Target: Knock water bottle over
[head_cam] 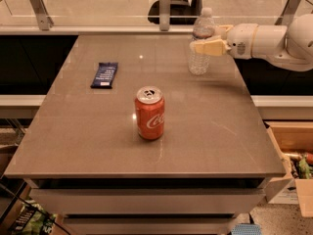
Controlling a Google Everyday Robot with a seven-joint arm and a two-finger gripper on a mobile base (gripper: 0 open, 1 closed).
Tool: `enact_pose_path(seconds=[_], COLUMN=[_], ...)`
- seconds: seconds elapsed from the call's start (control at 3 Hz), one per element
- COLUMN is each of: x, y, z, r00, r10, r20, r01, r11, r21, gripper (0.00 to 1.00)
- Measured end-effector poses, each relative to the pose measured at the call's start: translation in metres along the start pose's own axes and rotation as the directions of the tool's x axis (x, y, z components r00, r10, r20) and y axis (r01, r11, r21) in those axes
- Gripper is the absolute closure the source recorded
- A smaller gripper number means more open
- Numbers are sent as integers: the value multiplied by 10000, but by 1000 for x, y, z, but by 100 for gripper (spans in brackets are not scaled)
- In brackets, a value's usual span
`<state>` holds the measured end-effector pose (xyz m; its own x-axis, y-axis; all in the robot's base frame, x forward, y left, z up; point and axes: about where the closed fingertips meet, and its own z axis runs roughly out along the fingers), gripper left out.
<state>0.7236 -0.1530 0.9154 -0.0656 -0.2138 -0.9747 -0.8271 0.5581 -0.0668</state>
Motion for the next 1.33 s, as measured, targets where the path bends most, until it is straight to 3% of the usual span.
enact_pose_path(seconds=[0.67, 1.0, 1.33], x=[0, 0, 0], y=[3, 5, 5], z=[6, 9, 9], r00=[10000, 10000, 10000], r10=[6, 9, 9], r20=[8, 12, 12], r01=[-6, -9, -9], r11=[9999, 9999, 9999], r21=[-101, -148, -150], gripper=[86, 100, 100])
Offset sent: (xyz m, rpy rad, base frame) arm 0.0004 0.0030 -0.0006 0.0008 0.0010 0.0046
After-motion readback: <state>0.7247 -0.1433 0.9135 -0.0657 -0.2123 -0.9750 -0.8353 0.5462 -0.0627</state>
